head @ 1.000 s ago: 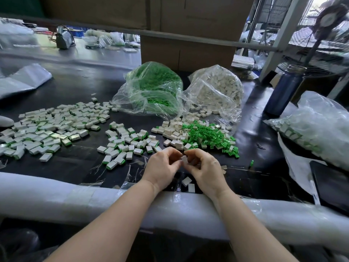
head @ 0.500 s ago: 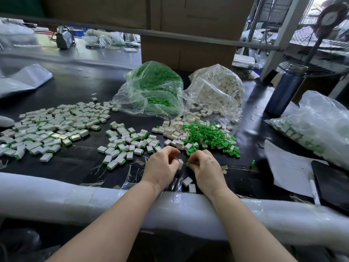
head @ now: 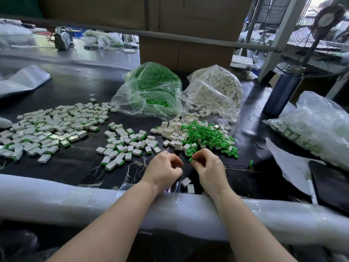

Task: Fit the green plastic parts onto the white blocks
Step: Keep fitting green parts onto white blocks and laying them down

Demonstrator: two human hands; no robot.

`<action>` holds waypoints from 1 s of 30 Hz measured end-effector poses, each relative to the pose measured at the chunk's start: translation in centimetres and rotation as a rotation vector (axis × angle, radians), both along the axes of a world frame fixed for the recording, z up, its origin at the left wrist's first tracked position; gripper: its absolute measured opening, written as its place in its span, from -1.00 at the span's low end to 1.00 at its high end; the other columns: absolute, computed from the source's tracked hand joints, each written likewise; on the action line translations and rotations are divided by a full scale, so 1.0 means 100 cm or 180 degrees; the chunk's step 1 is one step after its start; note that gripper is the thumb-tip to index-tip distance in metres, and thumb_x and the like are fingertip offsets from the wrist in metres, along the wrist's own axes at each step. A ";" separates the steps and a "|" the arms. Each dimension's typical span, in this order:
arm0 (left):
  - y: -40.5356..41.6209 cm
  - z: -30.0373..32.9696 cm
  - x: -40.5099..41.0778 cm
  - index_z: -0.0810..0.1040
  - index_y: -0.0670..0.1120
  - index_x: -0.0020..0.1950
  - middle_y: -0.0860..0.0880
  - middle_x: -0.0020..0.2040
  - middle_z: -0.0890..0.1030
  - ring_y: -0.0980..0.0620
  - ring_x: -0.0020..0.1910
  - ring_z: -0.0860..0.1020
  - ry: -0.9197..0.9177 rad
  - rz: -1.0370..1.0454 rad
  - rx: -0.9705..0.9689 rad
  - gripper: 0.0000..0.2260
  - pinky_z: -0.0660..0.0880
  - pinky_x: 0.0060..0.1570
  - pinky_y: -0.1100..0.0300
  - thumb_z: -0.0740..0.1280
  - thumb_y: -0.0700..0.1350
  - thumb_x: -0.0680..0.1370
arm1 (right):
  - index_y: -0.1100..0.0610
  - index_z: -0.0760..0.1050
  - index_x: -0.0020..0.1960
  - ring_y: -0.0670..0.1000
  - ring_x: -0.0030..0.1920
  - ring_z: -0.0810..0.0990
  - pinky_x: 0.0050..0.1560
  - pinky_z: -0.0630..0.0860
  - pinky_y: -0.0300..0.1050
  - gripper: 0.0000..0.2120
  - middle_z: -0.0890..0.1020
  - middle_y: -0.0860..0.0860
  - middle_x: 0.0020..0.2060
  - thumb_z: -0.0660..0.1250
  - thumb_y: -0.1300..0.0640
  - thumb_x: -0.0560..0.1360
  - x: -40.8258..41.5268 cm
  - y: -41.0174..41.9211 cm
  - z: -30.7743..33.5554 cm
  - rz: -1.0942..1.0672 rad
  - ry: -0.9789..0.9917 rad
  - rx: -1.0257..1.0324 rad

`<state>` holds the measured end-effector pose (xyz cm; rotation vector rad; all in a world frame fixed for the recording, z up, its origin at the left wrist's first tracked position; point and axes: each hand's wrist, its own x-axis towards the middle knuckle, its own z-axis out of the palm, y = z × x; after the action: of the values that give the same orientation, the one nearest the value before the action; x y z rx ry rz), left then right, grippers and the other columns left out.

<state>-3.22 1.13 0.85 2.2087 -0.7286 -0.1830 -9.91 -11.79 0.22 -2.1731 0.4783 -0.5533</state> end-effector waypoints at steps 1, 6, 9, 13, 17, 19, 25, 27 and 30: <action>0.000 -0.001 0.001 0.60 0.00 -0.11 0.11 -0.14 0.45 0.16 -0.17 0.44 -0.0055 -0.0047 0.0014 -0.95 0.36 -0.11 0.39 0.39 -0.12 0.45 | 0.07 0.48 -0.15 -0.03 -0.16 0.53 -0.09 0.41 -0.23 -0.87 0.58 -0.06 -0.24 0.36 0.28 0.46 0.000 0.000 0.000 -0.0005 -0.0014 0.0009; 0.001 -0.004 0.002 0.61 -0.02 -0.10 0.07 -0.13 0.51 0.13 -0.14 0.47 -0.0192 -0.0189 0.0065 -0.89 0.36 -0.10 0.37 0.42 0.00 0.46 | 0.04 0.48 -0.16 -0.05 -0.16 0.53 -0.10 0.40 -0.26 -0.85 0.57 -0.10 -0.26 0.36 0.27 0.46 0.001 -0.001 -0.002 -0.0011 -0.0052 0.0032; 0.001 -0.004 0.003 0.59 -0.03 -0.14 0.03 -0.19 0.61 0.08 -0.19 0.55 0.0125 -0.0026 -0.0414 -0.94 0.47 -0.11 0.32 0.43 -0.07 0.46 | 0.02 0.48 -0.18 -0.10 -0.20 0.53 -0.15 0.41 -0.33 -0.83 0.56 -0.14 -0.29 0.36 0.28 0.45 0.000 -0.001 -0.001 0.0013 -0.0117 0.0048; 0.002 -0.001 0.004 0.60 -0.03 -0.12 -0.05 -0.16 0.62 0.03 -0.15 0.59 0.0627 0.0027 -0.0954 -0.97 0.55 -0.06 0.23 0.41 -0.14 0.47 | 0.02 0.53 -0.16 -0.14 -0.19 0.56 -0.10 0.48 -0.34 -0.83 0.59 -0.14 -0.27 0.39 0.28 0.45 -0.002 0.000 0.001 0.0076 -0.0297 0.0259; 0.002 0.000 0.003 0.56 -0.04 -0.13 -0.11 -0.15 0.61 0.05 -0.19 0.56 0.0831 -0.0050 -0.1161 -0.98 0.52 -0.19 0.33 0.38 -0.13 0.49 | 0.05 0.54 -0.18 -0.16 -0.24 0.56 -0.12 0.49 -0.35 -0.84 0.60 -0.12 -0.29 0.40 0.29 0.44 -0.002 0.001 0.003 0.0070 -0.0381 0.0432; 0.002 0.000 0.003 0.54 -0.05 -0.12 -0.17 -0.12 0.62 -0.01 -0.16 0.57 0.0870 -0.0070 -0.1193 -0.98 0.53 -0.14 0.27 0.37 -0.13 0.50 | 0.04 0.52 -0.19 -0.20 -0.26 0.54 -0.16 0.47 -0.41 -0.82 0.59 -0.12 -0.30 0.38 0.31 0.45 -0.003 0.002 0.004 0.0118 -0.0424 0.0453; 0.002 -0.001 0.003 0.55 0.03 -0.15 -0.08 -0.18 0.58 -0.01 -0.15 0.54 0.0845 -0.0138 -0.1146 -0.89 0.53 0.01 0.07 0.35 -0.18 0.51 | 0.13 0.55 -0.14 -0.17 -0.21 0.56 -0.12 0.50 -0.35 -0.87 0.61 -0.05 -0.25 0.35 0.34 0.47 -0.005 0.003 0.006 0.0330 -0.0574 0.0635; 0.002 -0.001 0.002 0.56 0.04 -0.13 -0.01 -0.21 0.52 0.05 -0.20 0.49 0.0821 -0.0154 -0.1146 -0.87 0.52 -0.02 0.09 0.34 -0.20 0.52 | 0.13 0.57 -0.12 -0.12 -0.17 0.58 -0.09 0.51 -0.33 -0.87 0.62 -0.05 -0.24 0.35 0.33 0.47 -0.005 0.002 0.006 0.0324 -0.0556 0.0657; 0.002 -0.001 0.002 0.54 0.03 -0.06 0.01 -0.20 0.55 0.03 -0.17 0.53 0.0799 -0.0118 -0.1163 -0.89 0.53 -0.03 0.12 0.36 -0.19 0.51 | 0.11 0.57 -0.10 -0.08 -0.15 0.60 -0.07 0.53 -0.32 -0.88 0.63 -0.05 -0.23 0.38 0.31 0.46 -0.004 0.002 0.005 0.0226 -0.0543 0.0693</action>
<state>-3.06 1.36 0.75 1.7874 -0.6093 -0.3137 -10.33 -11.62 0.68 -1.9098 0.3502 -0.6121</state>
